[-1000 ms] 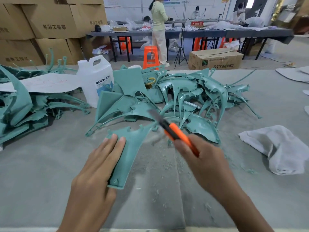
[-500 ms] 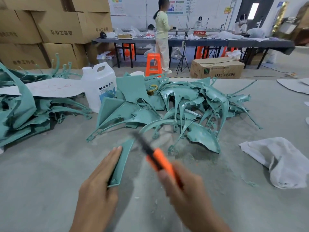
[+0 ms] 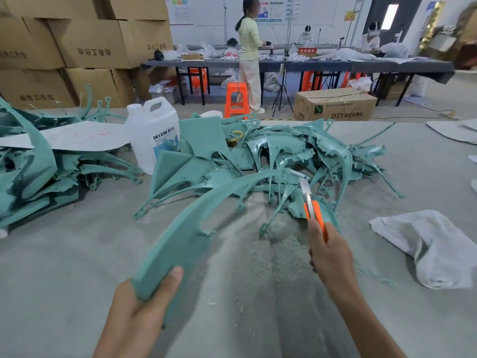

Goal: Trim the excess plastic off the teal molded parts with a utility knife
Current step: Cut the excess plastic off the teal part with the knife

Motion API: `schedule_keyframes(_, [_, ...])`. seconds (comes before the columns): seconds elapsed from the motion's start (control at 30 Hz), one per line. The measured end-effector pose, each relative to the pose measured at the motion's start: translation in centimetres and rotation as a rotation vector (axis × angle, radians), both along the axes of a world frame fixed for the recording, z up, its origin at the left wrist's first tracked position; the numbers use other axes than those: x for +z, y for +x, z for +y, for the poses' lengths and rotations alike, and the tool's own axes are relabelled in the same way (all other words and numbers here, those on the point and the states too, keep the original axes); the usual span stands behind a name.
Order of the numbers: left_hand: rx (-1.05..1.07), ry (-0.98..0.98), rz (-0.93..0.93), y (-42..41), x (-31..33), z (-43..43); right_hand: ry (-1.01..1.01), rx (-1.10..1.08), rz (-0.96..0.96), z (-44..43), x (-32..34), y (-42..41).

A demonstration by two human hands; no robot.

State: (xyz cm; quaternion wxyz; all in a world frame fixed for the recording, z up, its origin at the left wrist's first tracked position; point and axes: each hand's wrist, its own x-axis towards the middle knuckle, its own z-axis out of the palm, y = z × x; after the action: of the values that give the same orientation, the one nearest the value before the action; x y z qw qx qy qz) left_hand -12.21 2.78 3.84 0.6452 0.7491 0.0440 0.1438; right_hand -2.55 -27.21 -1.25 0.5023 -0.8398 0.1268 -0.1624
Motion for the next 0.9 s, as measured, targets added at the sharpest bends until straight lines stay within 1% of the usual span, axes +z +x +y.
schedule_keyframes(0.07, [-0.033,-0.333,0.134,1.0,-1.4,0.1,0.125,0.000,-0.037,0.7,-1.5,-1.2])
schedule_keyframes(0.1, [-0.051,-0.436,0.188,1.4,-1.9,0.0,0.166,-0.007,-0.052,1.2,-1.9,-1.8])
schedule_keyframes(0.17, [-0.041,-0.520,0.261,2.3,-2.9,-0.3,0.199,-0.028,-0.079,2.3,-2.7,-2.7])
schedule_keyframes(0.2, [-0.018,-0.540,0.281,2.6,-3.3,-0.4,0.180,-0.035,-0.086,2.8,-3.0,-3.2])
schedule_keyframes(0.27, [0.053,-0.547,0.305,3.5,-4.4,-0.3,0.028,-0.041,-0.089,3.5,-3.4,-4.1])
schedule_keyframes(0.33, [0.093,-0.431,0.317,4.4,-5.1,0.1,-0.140,-0.037,-0.102,3.8,-3.5,-4.6])
schedule_keyframes(0.4, [0.087,-0.356,0.331,5.2,-5.7,0.5,-0.243,-0.012,-0.114,4.1,-3.5,-4.7])
schedule_keyframes(0.47, [0.087,-0.271,0.336,5.6,-6.1,0.7,-0.306,0.029,-0.113,4.2,-3.6,-4.6])
schedule_keyframes(0.5, [0.093,-0.169,0.333,5.7,-6.3,0.9,-0.309,0.053,-0.107,4.2,-3.6,-4.5])
schedule_keyframes(0.53, [0.101,0.016,0.333,5.8,-6.6,1.0,-0.306,0.073,-0.105,4.2,-3.7,-4.5])
schedule_keyframes(0.6, [0.116,0.543,0.322,6.2,-7.0,1.3,-0.297,0.085,-0.100,4.0,-3.8,-4.5])
schedule_keyframes(0.63, [0.125,0.735,0.291,6.3,-7.0,1.3,-0.289,0.086,-0.091,4.0,-3.7,-4.4])
schedule_keyframes(0.67, [0.105,0.833,0.275,6.4,-6.9,1.0,-0.283,0.089,-0.085,3.9,-3.7,-4.4])
schedule_keyframes(0.8, [-0.021,0.982,0.330,7.8,-6.6,-1.8,-0.265,0.086,-0.077,4.1,-3.4,-4.5])
schedule_keyframes(0.9, [-0.050,1.091,0.290,8.4,-6.7,-3.2,-0.244,0.083,-0.081,4.1,-3.2,-4.7])
